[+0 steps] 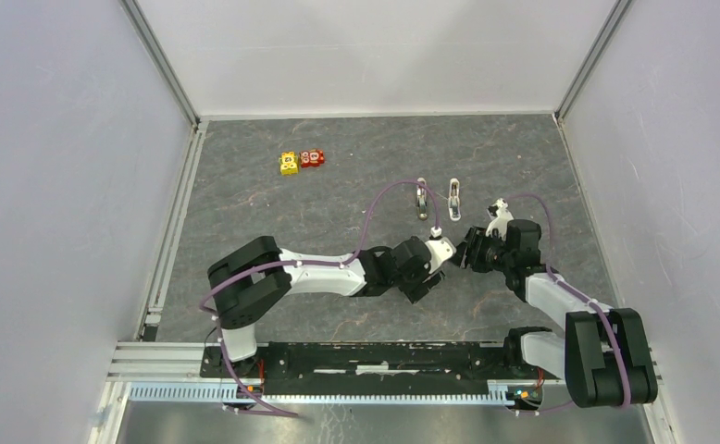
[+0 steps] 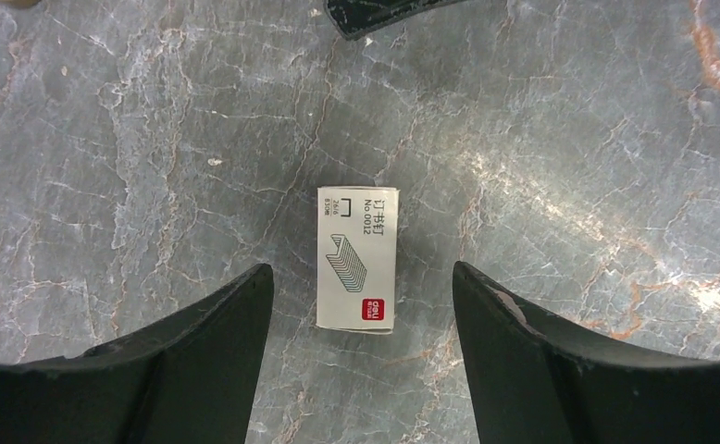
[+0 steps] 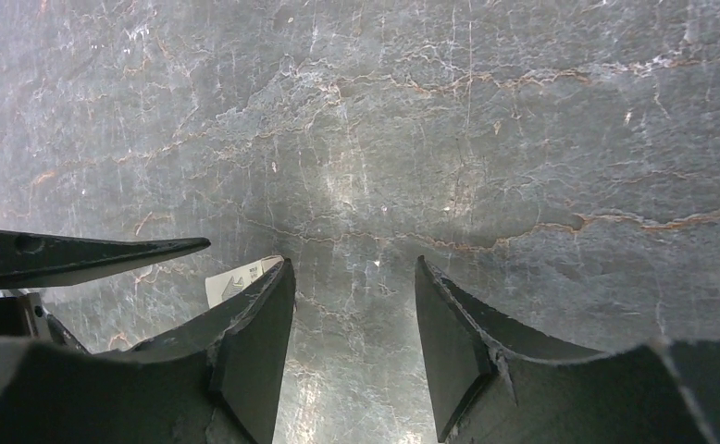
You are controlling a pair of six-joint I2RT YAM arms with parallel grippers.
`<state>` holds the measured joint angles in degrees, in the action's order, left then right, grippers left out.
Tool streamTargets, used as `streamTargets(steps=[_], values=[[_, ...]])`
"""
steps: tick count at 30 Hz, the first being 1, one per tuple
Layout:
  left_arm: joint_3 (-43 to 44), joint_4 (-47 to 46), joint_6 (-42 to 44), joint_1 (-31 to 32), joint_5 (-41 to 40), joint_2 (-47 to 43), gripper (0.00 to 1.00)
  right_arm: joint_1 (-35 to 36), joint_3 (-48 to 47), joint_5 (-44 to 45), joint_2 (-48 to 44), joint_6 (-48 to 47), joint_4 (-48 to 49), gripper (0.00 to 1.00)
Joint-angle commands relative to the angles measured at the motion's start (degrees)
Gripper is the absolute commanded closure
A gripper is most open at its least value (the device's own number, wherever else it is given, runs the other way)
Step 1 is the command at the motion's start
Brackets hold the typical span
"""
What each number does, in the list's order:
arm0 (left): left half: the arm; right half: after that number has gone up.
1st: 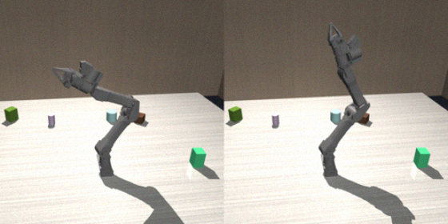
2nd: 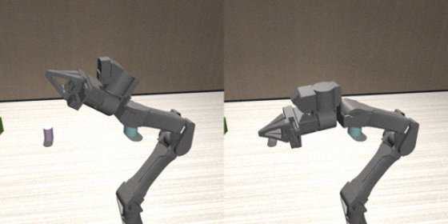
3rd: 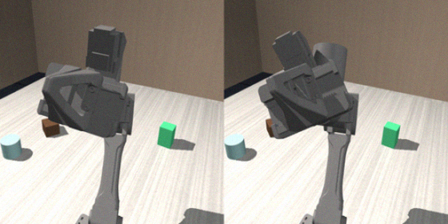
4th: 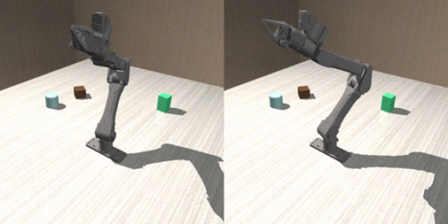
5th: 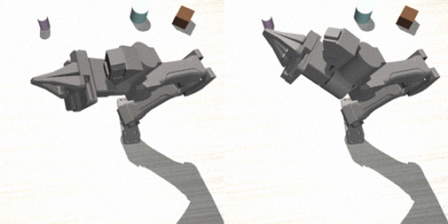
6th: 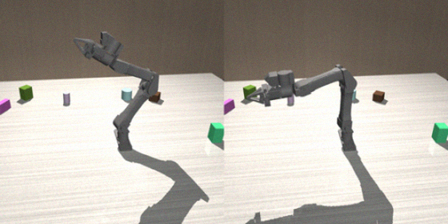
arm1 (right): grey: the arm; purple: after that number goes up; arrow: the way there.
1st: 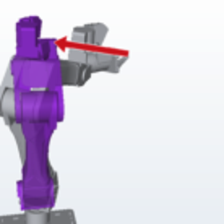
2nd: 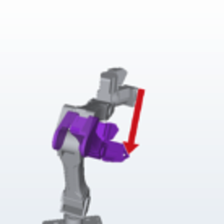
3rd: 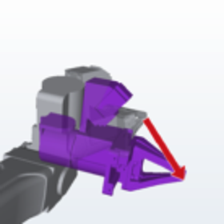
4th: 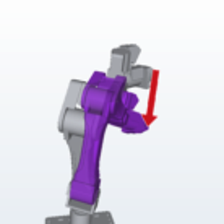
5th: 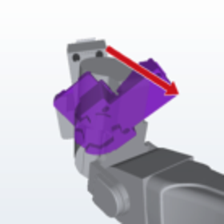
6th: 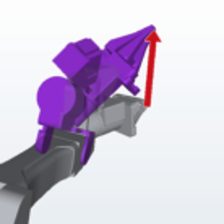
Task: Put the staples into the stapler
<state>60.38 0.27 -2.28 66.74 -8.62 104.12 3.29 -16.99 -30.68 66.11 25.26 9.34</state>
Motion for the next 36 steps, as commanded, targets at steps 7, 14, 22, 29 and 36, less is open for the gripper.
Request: streamTargets(steps=[7, 14, 22, 29, 36], values=[[2.3, -2.4, 4.6, 0.4, 0.1, 2.8, 0.26, -0.8, 0.0, 0.5, -1.0, -0.8, 1.0, 0.42], [2.2, -1.9, 5.4, 0.4, 0.9, 3.9, 0.34, -1.0, -0.2, 1.1, -0.7, -1.0, 0.9, 0.41], [2.1, -2.1, 5.9, 0.4, 1.2, 3.8, 0.5, -1.1, 0.6, 0.2, -1.4, -1.2, 1.2, 0.41], [-1.1, -5.8, 5.1, 0.3, 2.1, 1.6, 0.57, -1.1, 2.1, -1.9, -0.8, -0.7, 2.6, 0.4], [-5.4, -10.2, 5.1, 0.3, 2.7, -2.3, 0.59, -1.1, 2.5, -5.1, 0.0, 0.2, 4.5, 0.39]])
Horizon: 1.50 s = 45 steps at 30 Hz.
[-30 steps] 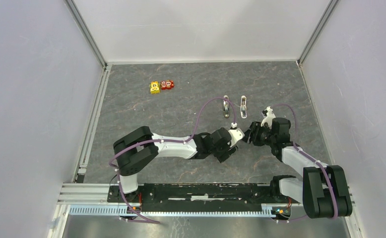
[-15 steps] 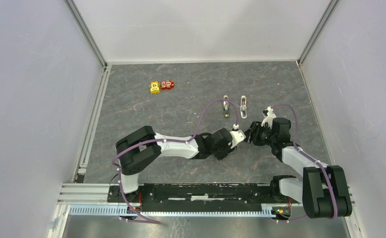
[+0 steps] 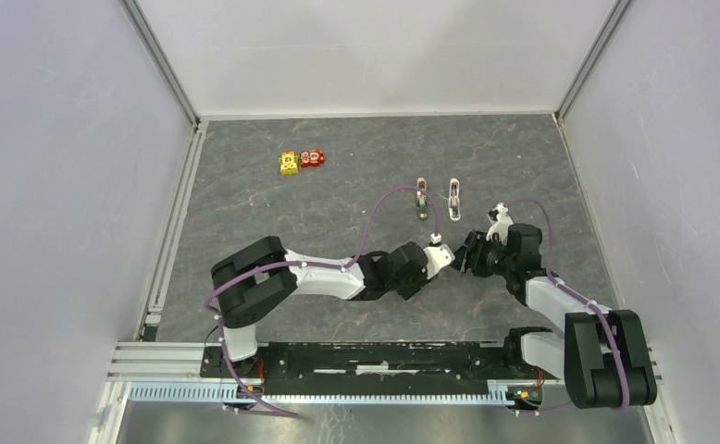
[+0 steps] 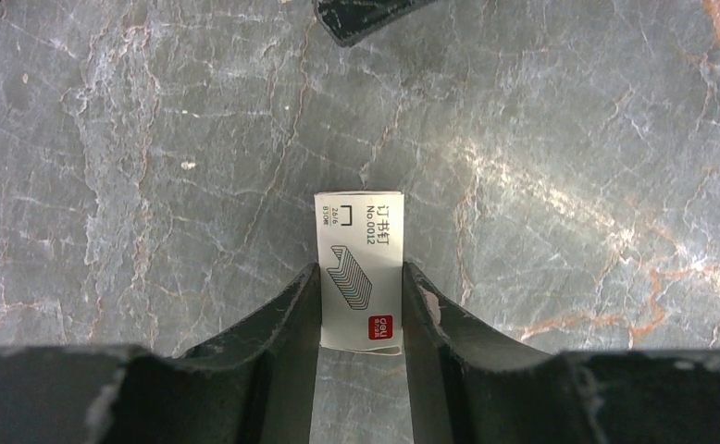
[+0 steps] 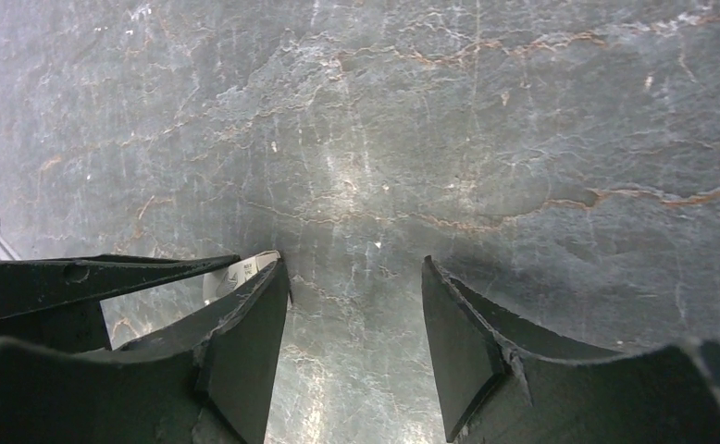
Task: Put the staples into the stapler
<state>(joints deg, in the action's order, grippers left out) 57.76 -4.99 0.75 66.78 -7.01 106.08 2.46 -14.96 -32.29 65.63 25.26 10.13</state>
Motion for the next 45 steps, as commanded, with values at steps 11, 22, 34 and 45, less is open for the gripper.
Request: streamTargets(steps=[11, 22, 34, 45], values=[[-15.7, -18.7, 2.9, 0.2, 1.6, -15.5, 0.58, -0.2, 2.9, -15.6, 2.9, 6.8, 15.1, 0.31], [-18.8, -20.8, 6.0, 0.2, 2.5, -20.8, 0.58, 0.8, 5.7, -23.2, 7.0, 17.9, 28.7, 0.29], [-19.1, -21.4, 8.2, 0.2, 3.0, -21.8, 0.58, 3.5, 5.2, -24.0, 9.5, 20.2, 31.5, 0.29], [-22.5, -26.7, 10.8, 0.3, 4.1, -23.3, 0.6, 5.5, 4.2, -24.3, 11.7, 20.2, 31.2, 0.3]])
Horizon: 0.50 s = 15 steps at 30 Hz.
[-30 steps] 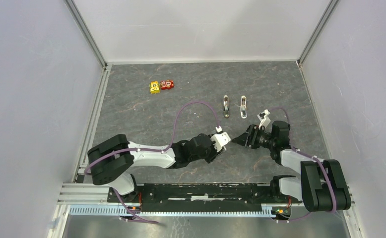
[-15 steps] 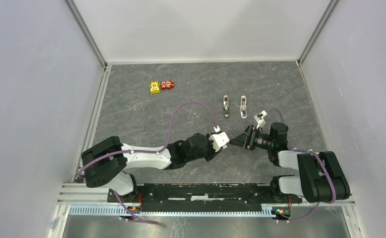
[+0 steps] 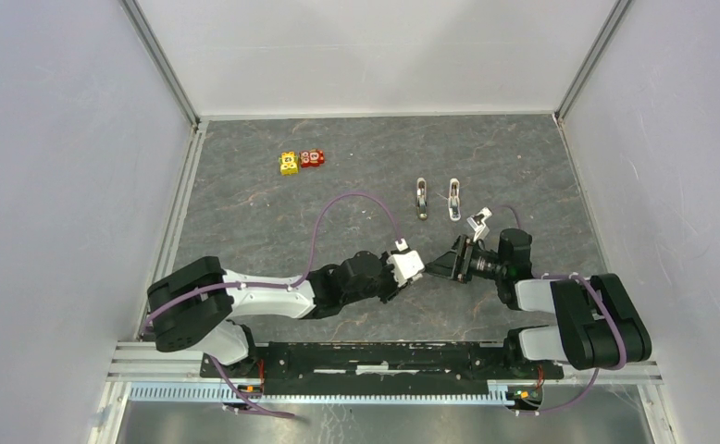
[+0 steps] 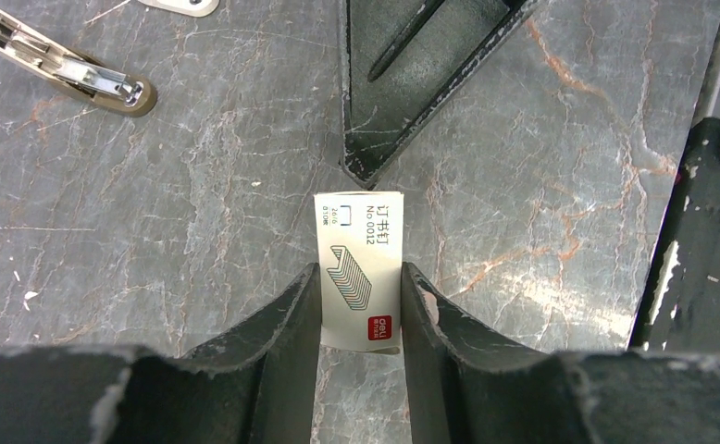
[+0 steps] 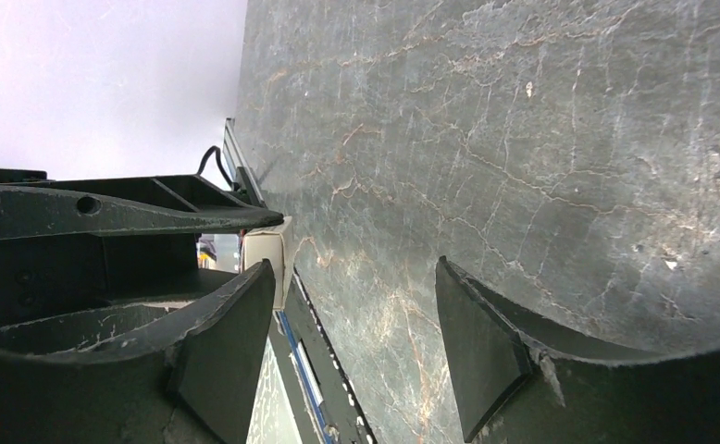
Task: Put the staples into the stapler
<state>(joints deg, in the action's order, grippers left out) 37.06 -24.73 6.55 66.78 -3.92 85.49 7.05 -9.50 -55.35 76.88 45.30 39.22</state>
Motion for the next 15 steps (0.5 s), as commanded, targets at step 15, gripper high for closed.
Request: streamTargets(steps=[15], values=[[-5.5, -12.9, 9.4, 0.3, 2.7, -4.3, 0.6, 6.6, -2.2, -1.4, 4.0, 3.0, 6.7, 0.31]])
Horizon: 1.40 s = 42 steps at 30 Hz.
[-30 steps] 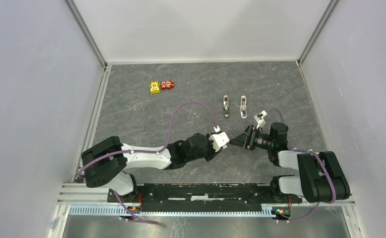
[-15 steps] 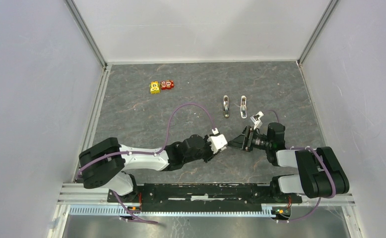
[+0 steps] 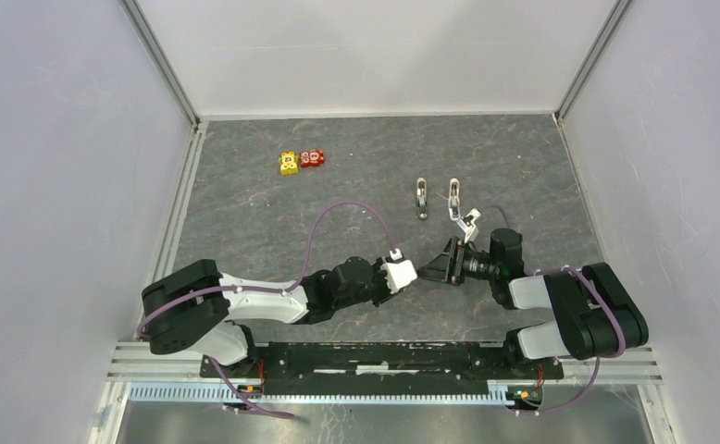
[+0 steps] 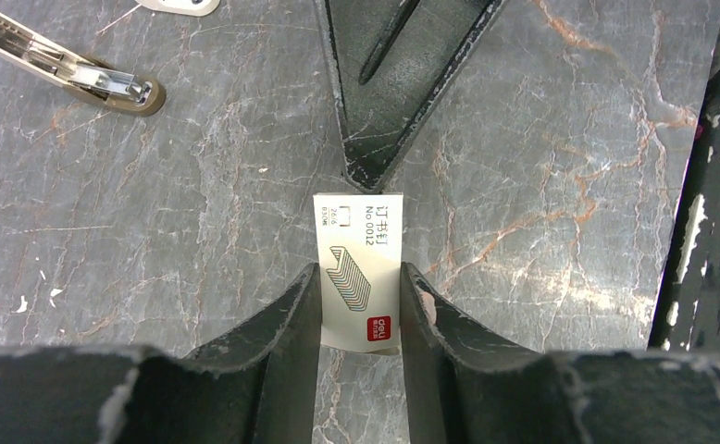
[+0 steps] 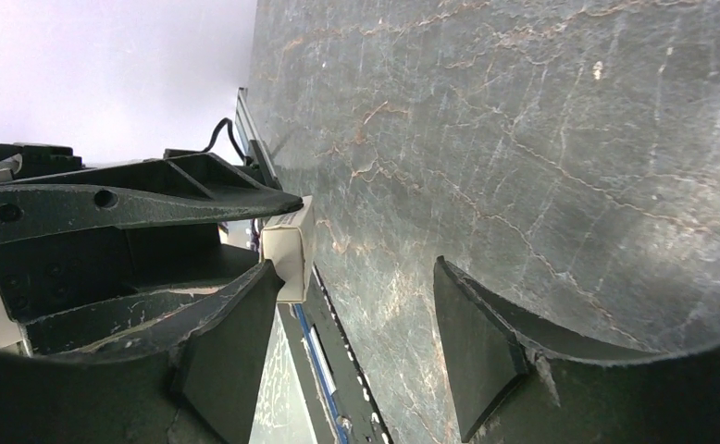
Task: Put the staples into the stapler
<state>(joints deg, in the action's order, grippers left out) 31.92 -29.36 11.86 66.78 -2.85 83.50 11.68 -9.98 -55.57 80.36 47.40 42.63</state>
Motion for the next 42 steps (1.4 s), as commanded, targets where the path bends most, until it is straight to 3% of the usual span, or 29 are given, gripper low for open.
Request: streamTargets(steps=[1, 9, 17, 26, 34, 42], values=[[-0.6, -8.6, 4.3, 0.2, 1.6, -2.3, 0.6, 2.4, -1.9, -0.9, 0.6, 0.9, 3.2, 0.31], [-1.7, -10.8, 6.7, 0.3, 0.8, -3.3, 0.59, 4.4, -1.5, -0.3, 3.2, 3.5, 6.9, 0.32], [-3.4, -14.8, 7.3, 0.2, -0.5, -3.7, 0.57, 4.5, -1.3, -1.5, 4.3, 5.8, 11.2, 0.47], [-3.7, -13.1, 8.1, 0.2, -1.3, -3.3, 0.57, 3.4, -0.7, 0.0, 2.4, 6.9, 11.1, 0.49], [-6.1, -10.9, 6.8, 0.3, -3.2, -4.0, 0.58, -0.6, -5.6, 4.6, -5.4, -4.8, -9.0, 0.34], [-5.6, -10.6, 6.4, 0.2, -2.6, -3.7, 0.58, 2.6, -6.6, 2.7, -5.5, -5.7, -8.8, 0.24]])
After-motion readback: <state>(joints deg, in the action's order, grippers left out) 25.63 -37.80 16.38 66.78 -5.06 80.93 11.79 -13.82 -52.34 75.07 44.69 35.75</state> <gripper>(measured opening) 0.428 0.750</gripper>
